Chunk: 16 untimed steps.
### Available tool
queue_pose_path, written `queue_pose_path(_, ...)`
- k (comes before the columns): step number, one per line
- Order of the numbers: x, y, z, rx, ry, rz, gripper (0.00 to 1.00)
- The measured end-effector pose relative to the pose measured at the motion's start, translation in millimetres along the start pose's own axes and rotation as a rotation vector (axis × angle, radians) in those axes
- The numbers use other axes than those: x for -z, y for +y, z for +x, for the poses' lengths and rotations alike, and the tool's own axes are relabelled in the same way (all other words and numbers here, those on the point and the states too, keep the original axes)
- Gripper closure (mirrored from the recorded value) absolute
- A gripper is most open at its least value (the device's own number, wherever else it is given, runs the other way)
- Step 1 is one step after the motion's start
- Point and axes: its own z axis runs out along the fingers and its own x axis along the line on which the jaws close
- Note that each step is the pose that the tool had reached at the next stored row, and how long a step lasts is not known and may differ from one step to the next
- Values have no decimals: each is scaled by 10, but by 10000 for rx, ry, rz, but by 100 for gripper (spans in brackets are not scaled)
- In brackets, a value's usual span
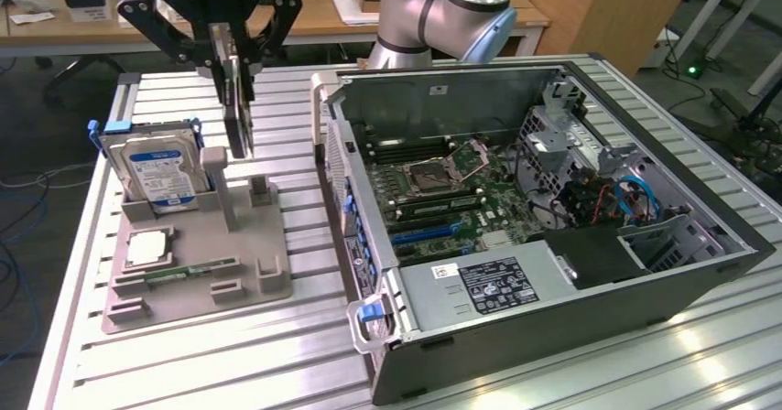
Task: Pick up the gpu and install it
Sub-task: 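Pick up the gpu and move the gpu toward the slot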
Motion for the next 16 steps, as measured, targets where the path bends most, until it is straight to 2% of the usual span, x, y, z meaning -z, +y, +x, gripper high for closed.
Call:
queue_pose_path(10,1,0,-4,1,1,1,73)
queue_pose_path(16,-1,1,-67,1,1,1,73)
